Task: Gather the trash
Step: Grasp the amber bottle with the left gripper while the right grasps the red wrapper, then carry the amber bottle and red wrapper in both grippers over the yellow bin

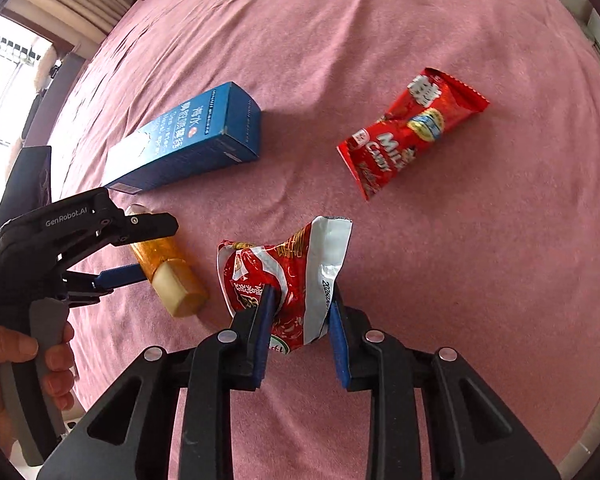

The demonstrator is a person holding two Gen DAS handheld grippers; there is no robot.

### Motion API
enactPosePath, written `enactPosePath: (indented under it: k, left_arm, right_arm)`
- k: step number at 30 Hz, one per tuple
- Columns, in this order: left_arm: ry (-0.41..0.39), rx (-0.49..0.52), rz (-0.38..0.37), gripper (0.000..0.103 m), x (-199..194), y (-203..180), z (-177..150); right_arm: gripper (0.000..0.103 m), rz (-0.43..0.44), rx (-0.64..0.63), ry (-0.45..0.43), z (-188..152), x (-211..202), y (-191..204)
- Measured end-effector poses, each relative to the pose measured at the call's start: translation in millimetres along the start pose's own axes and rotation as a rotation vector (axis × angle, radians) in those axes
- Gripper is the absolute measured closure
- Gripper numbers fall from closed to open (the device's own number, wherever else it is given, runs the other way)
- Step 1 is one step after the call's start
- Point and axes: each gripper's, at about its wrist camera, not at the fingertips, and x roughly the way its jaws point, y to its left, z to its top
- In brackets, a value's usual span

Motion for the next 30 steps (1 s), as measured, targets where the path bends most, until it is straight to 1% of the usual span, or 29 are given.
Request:
enactPosePath:
  k: [1,3,4,5,6,8,10,12,18,25,30]
  left_arm:
    - [-0.002,0.011,0.026,0.03,2,-3,-1]
    - [-0.015,0.039,0.1,0.042,5,-9,-5]
    - [-0.026,0.049,0.115,0.044,6,-12,-7]
    - [-0.036,0.054,0.117,0.047,5,-13,-8]
    - [-0.045,0.058,0.111,0.057,4,-14,-10]
    - [-0.052,0.055,0.094,0.061,2,-11,-12]
    - [-0.047,0.048,0.055,0.065,-2,-6,-15]
    - [-0.034,0.058,0.024,0.066,-4,0,-19]
    - [0.001,0.121,0.005,0.067,-13,4,-46]
    - [0.042,0.179,-0.021,0.067,-23,5,-104]
    - [0.072,0.224,-0.049,0.067,-33,4,-140]
  right_arm:
    - [0.077,0.006,0.014,0.002,-2,-1,-3]
    - [0.078,0.011,0.038,0.002,-7,-3,-8]
    - [0.078,0.015,0.043,-0.001,-8,-4,-9]
    - [0.077,0.016,0.046,-0.001,-9,-4,-9]
    - [0.078,0.017,0.051,0.0,-10,-5,-10]
    - [0.078,0.027,0.06,0.003,-13,-5,-8]
    - [0.078,0.03,0.07,0.009,-14,-6,-7]
    - [0.078,0.032,0.081,0.009,-17,-8,-5]
    - [0.079,0.028,0.105,0.012,-33,-18,2]
    - [0.079,0.024,0.139,0.001,-62,-40,8]
    - [0.079,0.016,0.166,-0.017,-95,-62,6]
